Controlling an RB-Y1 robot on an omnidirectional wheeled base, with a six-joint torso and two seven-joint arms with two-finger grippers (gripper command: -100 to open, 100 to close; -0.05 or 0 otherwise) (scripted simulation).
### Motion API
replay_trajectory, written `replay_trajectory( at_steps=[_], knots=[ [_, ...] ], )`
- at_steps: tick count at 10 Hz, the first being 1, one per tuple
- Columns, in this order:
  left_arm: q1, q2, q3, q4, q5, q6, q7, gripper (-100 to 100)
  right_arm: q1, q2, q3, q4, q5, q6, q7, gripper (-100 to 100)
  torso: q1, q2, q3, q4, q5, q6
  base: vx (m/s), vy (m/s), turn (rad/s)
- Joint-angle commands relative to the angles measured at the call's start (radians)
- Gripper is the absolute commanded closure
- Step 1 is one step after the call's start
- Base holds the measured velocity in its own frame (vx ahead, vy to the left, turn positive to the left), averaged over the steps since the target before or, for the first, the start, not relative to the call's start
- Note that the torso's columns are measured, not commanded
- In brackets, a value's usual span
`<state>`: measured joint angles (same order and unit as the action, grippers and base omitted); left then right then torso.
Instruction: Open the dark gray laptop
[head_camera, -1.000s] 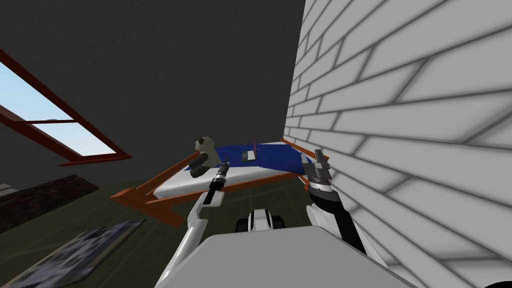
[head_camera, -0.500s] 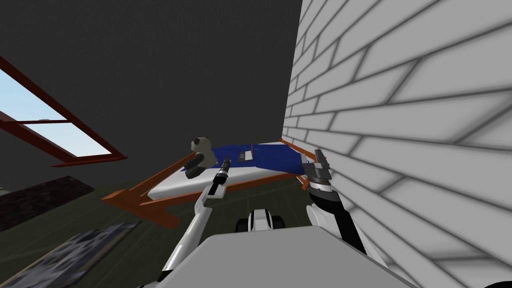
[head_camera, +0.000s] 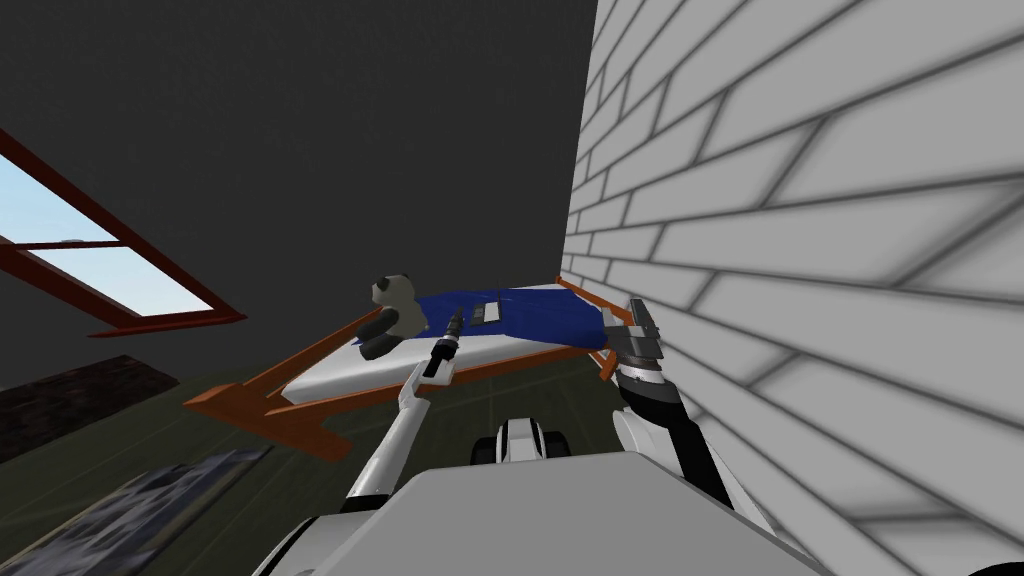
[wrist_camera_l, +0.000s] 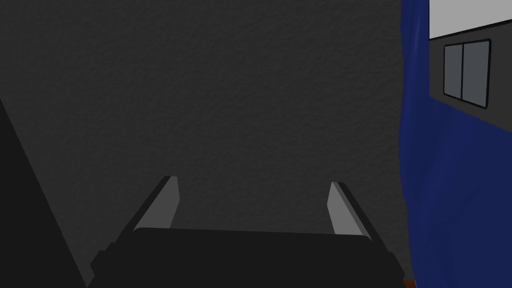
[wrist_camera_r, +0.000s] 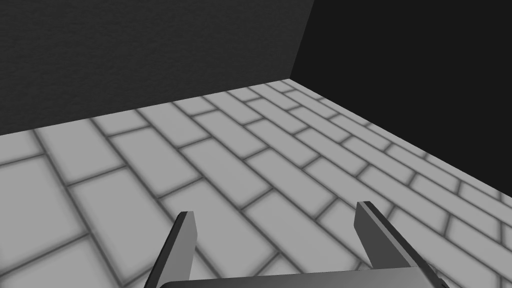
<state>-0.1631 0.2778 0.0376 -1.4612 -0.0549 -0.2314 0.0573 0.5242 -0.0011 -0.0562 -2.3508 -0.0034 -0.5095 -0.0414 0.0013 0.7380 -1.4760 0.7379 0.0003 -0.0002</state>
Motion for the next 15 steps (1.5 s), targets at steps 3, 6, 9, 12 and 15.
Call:
replay_trajectory(
  at_steps=[3,6,9,12,15],
  knots=[
    [-0.102,0.026,-0.005,0.125,0.011,0.027,0.009,-100,0.0,0.0,0.0,0.0,0.0,0.0,0.0,0,-0.002,0.0,0.0,0.0,0.0,0.0,0.003,-0.079,-0.009],
    [-0.193,0.046,-0.01,0.22,0.02,0.052,0.015,-100,0.0,0.0,0.0,0.0,0.0,0.0,0.0,0,-0.001,0.0,0.0,0.0,0.0,0.0,0.013,-0.095,-0.011],
    [-0.247,0.056,-0.012,0.296,0.024,0.065,0.018,-100,0.0,0.0,0.0,0.0,0.0,0.0,0.0,0,-0.001,0.0,0.0,0.0,0.0,0.0,0.005,-0.079,-0.009],
    [-0.336,0.078,-0.017,0.386,0.033,0.09,0.024,-100,0.0,0.0,0.0,0.0,0.0,0.0,0.0,0,-0.001,0.0,0.0,0.0,0.0,0.0,0.012,-0.081,-0.012],
    [-0.386,0.09,-0.02,0.475,0.038,0.102,0.027,-100,0.0,0.0,0.0,0.0,0.0,0.0,0.0,0,-0.002,0.0,0.0,0.0,-0.001,0.0,0.007,-0.082,-0.008]
  ],
)
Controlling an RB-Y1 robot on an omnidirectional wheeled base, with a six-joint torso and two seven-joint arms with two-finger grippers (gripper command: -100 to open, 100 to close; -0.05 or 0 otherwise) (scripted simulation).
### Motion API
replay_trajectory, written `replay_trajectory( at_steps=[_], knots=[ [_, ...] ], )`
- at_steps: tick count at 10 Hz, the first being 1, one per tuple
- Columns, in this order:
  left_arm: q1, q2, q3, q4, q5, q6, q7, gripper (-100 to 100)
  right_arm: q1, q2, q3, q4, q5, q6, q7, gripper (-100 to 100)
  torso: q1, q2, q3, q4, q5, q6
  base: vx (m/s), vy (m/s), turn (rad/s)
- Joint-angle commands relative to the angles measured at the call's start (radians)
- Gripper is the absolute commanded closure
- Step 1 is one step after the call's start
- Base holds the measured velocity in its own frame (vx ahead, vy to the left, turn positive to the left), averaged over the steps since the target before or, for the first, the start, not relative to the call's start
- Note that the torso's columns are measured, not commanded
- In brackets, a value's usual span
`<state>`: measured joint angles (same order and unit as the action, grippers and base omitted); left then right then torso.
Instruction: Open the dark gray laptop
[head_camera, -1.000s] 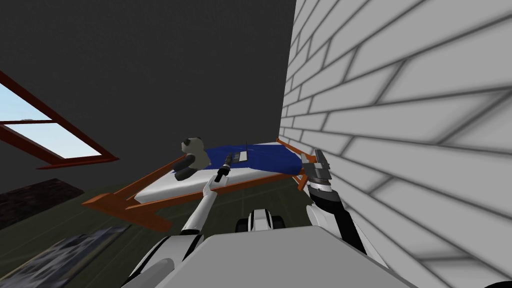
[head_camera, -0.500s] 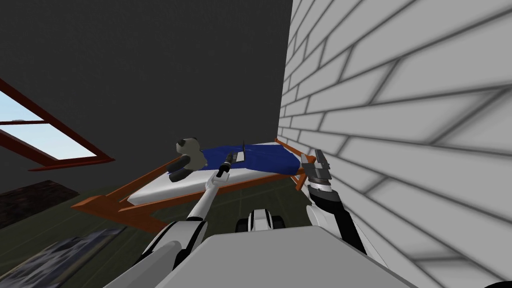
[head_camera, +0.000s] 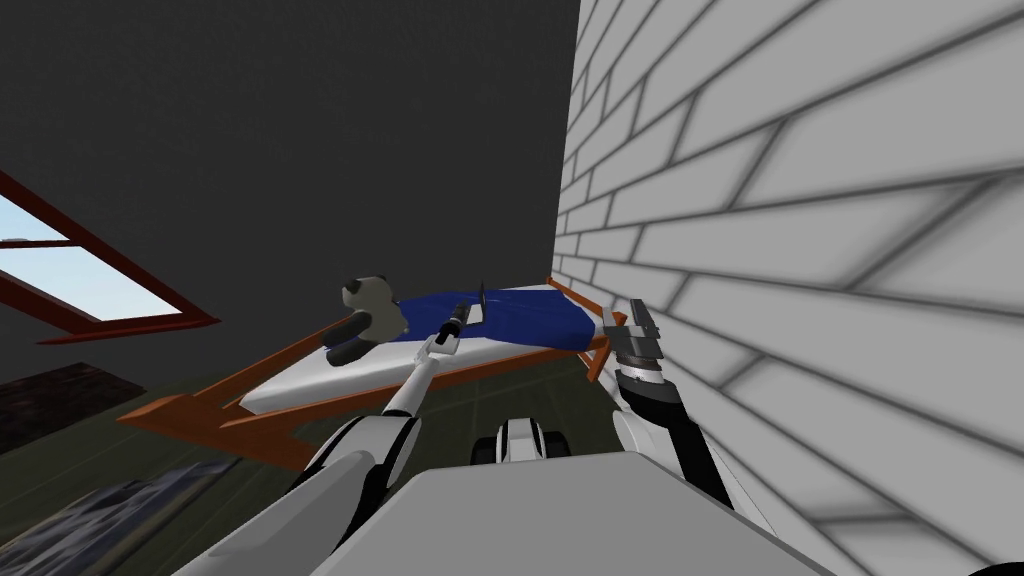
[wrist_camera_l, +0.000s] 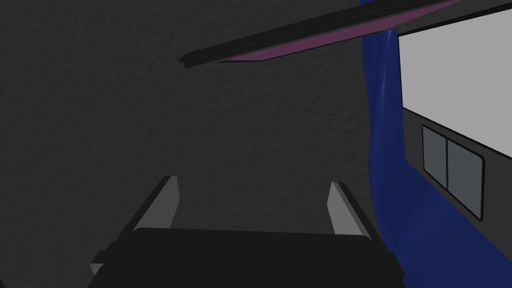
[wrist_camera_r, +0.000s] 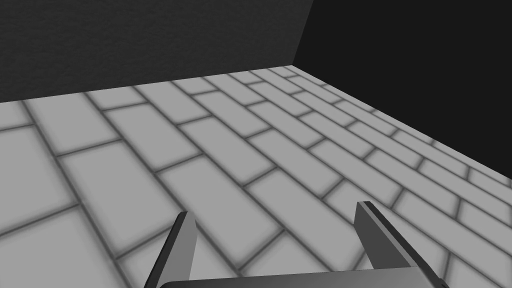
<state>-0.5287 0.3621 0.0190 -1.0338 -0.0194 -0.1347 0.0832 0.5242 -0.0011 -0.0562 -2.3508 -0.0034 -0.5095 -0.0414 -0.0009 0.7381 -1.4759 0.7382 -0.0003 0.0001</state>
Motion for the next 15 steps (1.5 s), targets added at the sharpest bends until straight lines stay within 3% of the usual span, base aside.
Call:
replay_trajectory(
  at_steps=[1,2,3,4,7,8,15],
  knots=[
    [-0.064,0.019,-0.003,0.073,0.006,0.017,0.004,-100,0.0,0.0,0.0,0.0,0.0,0.0,0.0,0,0.001,0.0,0.0,0.0,0.0,0.0,0.016,-0.081,-0.013],
    [-0.065,0.019,-0.003,0.103,0.006,0.017,0.004,-100,0.0,0.0,0.0,0.0,0.0,0.0,0.0,0,0.001,-0.001,0.0,0.0,0.0,0.0,0.009,-0.072,-0.008],
    [-0.107,0.032,-0.006,0.136,0.01,0.029,0.007,-100,0.0,0.0,0.0,0.0,0.0,0.0,0.0,0,0.002,0.0,0.0,0.0,0.001,0.0,-0.003,-0.079,-0.009],
    [-0.107,0.032,-0.006,0.156,0.01,0.029,0.007,-100,0.0,0.0,0.0,0.0,0.0,0.0,0.0,0,0.001,0.001,0.0,0.0,0.0,0.0,0.006,-0.065,-0.007],
    [-0.186,0.058,-0.01,0.246,0.018,0.05,0.012,-100,0.0,0.0,0.0,0.0,0.0,0.0,0.0,0,0.001,0.0,0.0,0.0,0.0,0.0,0.01,-0.072,-0.009],
    [-0.186,0.058,-0.01,0.255,0.018,0.05,0.012,-100,0.0,0.0,0.0,0.0,0.0,0.0,0.0,0,0.001,-0.001,0.0,0.0,0.0,0.0,0.013,-0.061,-0.006],
    [-0.393,0.131,-0.02,0.508,0.038,0.104,0.025,-100,0.0,0.0,0.0,0.0,0.0,0.0,0.0,0,0.002,0.001,0.001,0.0,0.001,0.0,0.012,-0.095,-0.012]
  ],
)
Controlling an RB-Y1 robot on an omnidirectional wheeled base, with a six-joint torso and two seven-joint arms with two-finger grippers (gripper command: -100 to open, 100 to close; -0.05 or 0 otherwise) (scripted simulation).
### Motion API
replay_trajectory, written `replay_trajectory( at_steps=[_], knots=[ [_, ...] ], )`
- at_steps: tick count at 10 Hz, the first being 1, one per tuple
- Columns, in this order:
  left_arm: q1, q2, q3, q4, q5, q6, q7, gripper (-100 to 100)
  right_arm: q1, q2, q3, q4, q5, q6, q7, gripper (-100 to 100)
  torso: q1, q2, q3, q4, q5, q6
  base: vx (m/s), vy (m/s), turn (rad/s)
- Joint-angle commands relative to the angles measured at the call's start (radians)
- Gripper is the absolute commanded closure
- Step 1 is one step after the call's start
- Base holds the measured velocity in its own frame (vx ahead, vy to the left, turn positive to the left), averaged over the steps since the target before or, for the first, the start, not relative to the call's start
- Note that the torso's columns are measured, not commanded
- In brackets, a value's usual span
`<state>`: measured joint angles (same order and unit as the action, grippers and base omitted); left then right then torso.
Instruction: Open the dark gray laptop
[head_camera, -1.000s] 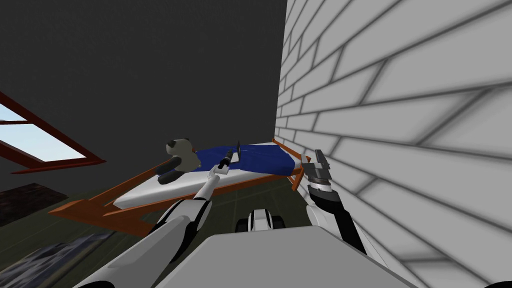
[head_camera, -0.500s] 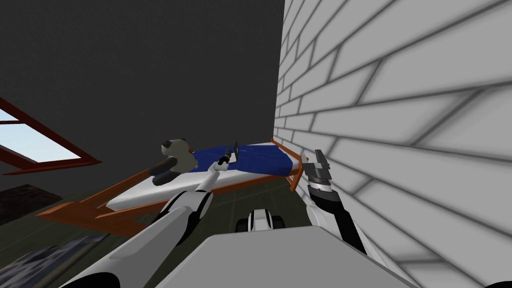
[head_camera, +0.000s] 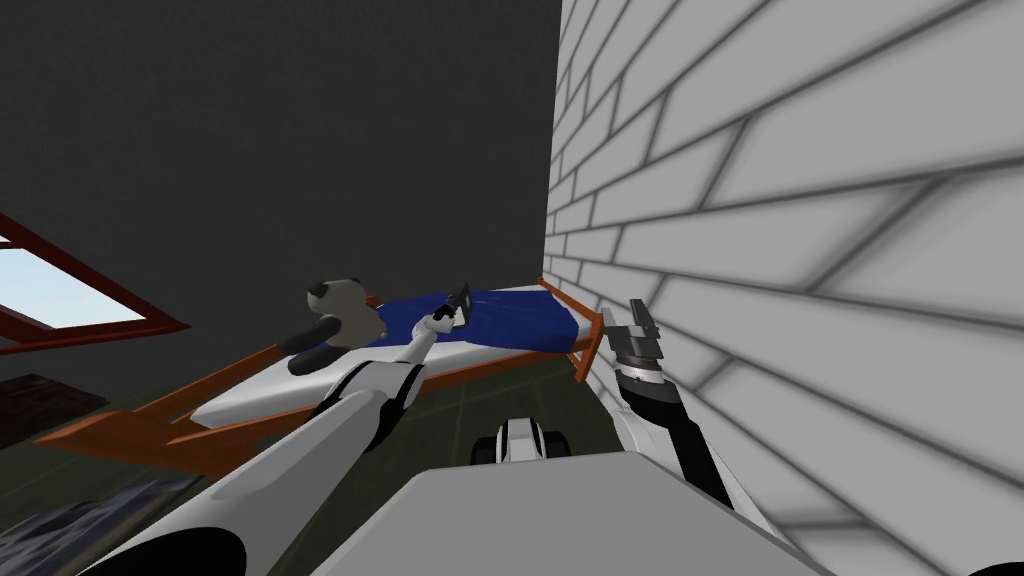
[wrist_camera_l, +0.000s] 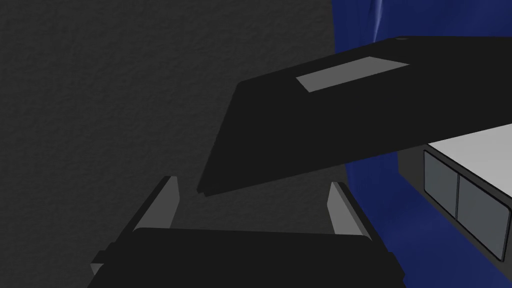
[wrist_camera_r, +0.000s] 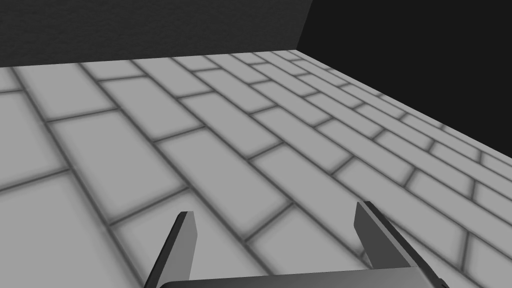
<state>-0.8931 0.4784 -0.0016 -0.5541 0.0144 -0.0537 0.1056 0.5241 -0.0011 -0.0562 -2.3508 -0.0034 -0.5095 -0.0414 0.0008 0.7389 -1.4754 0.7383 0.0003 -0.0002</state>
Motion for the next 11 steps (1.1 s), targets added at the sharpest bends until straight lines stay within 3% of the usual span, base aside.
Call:
replay_trajectory(
  at_steps=[1,2,3,4,8,9,10,11],
  knots=[
    [-0.02,0.009,0.0,0.022,0.002,0.011,0.002,-100,0.0,0.0,0.0,0.0,0.0,0.0,0.0,0,0.0,-0.001,-0.001,0.0,0.0,0.0,0.007,-0.038,0.0],
    [-0.022,0.01,0.0,0.024,0.003,0.014,0.002,-100,0.0,0.0,0.0,0.0,0.0,0.0,0.0,0,0.002,-0.001,-0.001,-0.001,0.001,0.0,0.001,-0.009,-0.001],
    [-0.022,0.01,0.0,0.024,0.003,0.014,0.002,100,0.0,0.0,0.0,0.0,0.0,0.0,0.0,0,0.003,-0.001,-0.001,0.0,0.001,0.0,0.0,0.0,0.0],
    [-0.016,-0.016,0.028,0.021,0.042,0.002,0.042,100,0.0,0.0,0.0,0.0,0.0,0.0,0.0,0,0.001,-0.001,-0.001,0.0,0.0,0.0,-0.021,0.12,0.008],
    [-0.005,-0.067,0.084,0.016,0.122,-0.021,0.122,100,0.0,0.0,0.0,0.0,0.0,0.0,0.0,0,0.011,-0.006,-0.004,-0.008,0.006,-0.008,-0.021,0.185,0.004],
    [-0.006,-0.055,0.068,-0.002,0.109,-0.01,0.108,100,0.0,-0.001,-0.001,0.0,0.0,0.0,0.0,0,0.008,-0.006,-0.004,-0.005,0.004,-0.004,-0.012,0.094,0.015],
    [-0.022,-0.037,0.051,-0.001,0.089,0.02,0.092,-100,0.0,0.0,0.0,0.0,0.0,0.0,0.0,0,-0.003,-0.004,-0.003,-0.002,0.0,0.0,-0.001,-0.029,-0.023],
    [-0.028,-0.03,0.045,0.0,0.082,0.029,0.085,-100,0.0,0.0,0.0,0.0,0.0,0.0,0.0,0,-0.012,-0.002,-0.001,-0.001,-0.004,0.001,0.01,-0.095,-0.028]
  ],
)
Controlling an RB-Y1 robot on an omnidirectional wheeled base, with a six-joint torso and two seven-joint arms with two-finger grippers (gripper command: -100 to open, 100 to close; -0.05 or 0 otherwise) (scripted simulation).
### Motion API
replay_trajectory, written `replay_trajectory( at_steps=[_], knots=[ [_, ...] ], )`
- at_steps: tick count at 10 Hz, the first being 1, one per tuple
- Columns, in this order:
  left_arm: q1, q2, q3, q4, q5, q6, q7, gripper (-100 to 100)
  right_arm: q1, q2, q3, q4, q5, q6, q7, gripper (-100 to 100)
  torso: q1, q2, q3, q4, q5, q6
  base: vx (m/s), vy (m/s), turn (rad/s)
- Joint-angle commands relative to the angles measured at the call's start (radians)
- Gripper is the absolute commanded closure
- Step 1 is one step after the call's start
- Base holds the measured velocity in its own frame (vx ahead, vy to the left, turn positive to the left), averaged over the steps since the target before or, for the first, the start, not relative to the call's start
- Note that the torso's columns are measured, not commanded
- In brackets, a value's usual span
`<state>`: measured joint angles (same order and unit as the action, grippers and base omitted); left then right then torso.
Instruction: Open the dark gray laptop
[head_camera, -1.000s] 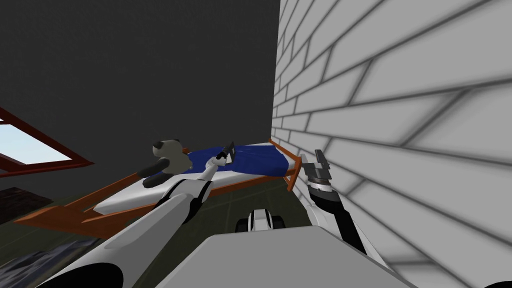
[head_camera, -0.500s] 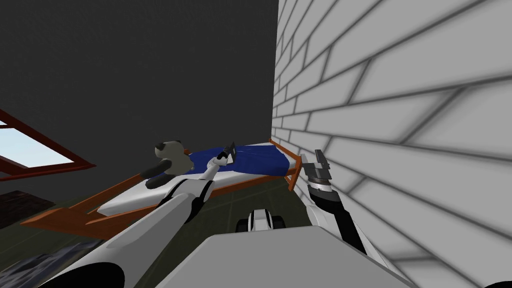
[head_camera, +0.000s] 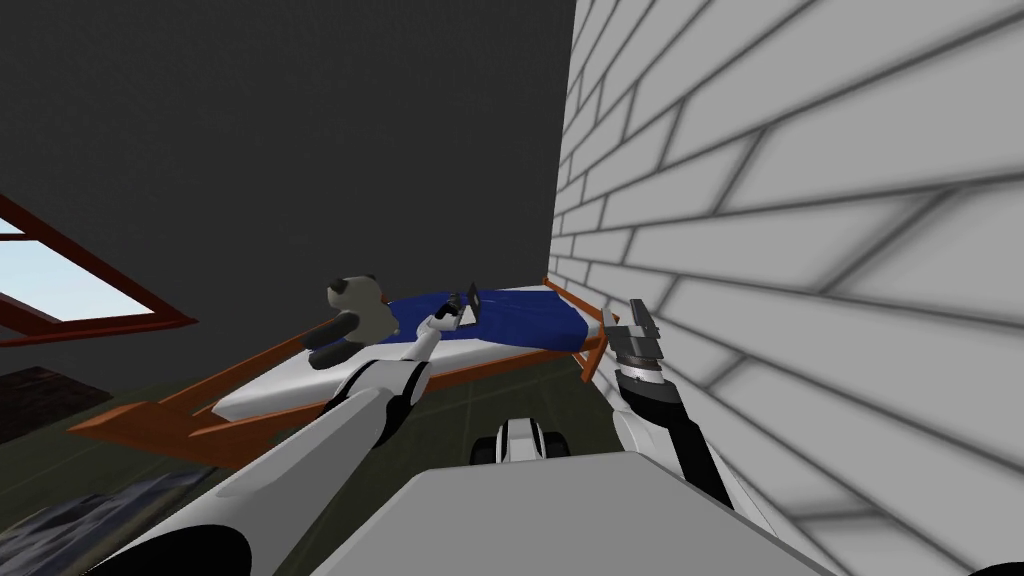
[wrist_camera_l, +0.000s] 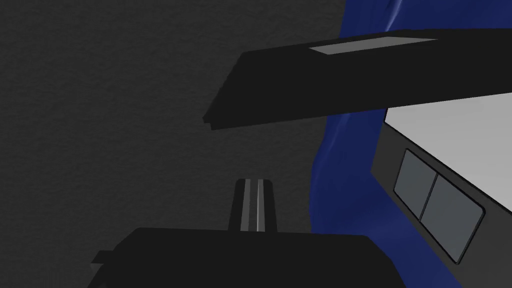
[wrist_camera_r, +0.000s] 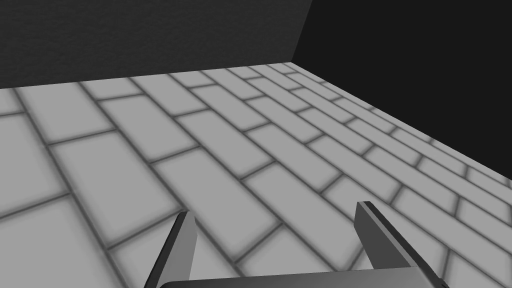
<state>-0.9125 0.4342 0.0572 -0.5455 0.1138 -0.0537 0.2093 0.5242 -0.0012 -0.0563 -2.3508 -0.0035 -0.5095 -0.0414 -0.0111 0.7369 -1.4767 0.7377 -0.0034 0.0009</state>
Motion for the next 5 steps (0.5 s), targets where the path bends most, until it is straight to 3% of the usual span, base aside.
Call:
replay_trajectory(
  at_steps=[1,3,5],
  knots=[
    [-0.012,0.018,-0.017,-0.008,-0.022,0.035,-0.023,-100,0.0,0.0,0.0,0.0,0.0,0.0,0.0,0,0.0,0.001,0.001,0.0,0.0,0.0,0.005,-0.102,-0.011],
    [-0.029,0.036,-0.037,-0.004,-0.044,0.064,-0.045,-100,0.0,0.0,0.0,0.0,0.0,0.0,0.0,0,0.011,0.002,0.002,0.001,0.003,0.0,0.001,-0.079,-0.011],
    [-0.023,0.03,-0.027,-0.004,-0.041,0.058,-0.042,-100,0.0,0.0,0.0,0.0,0.0,0.0,0.0,0,0.014,0.002,0.002,0.001,0.004,0.0,0.003,-0.017,0.003]
  ],
)
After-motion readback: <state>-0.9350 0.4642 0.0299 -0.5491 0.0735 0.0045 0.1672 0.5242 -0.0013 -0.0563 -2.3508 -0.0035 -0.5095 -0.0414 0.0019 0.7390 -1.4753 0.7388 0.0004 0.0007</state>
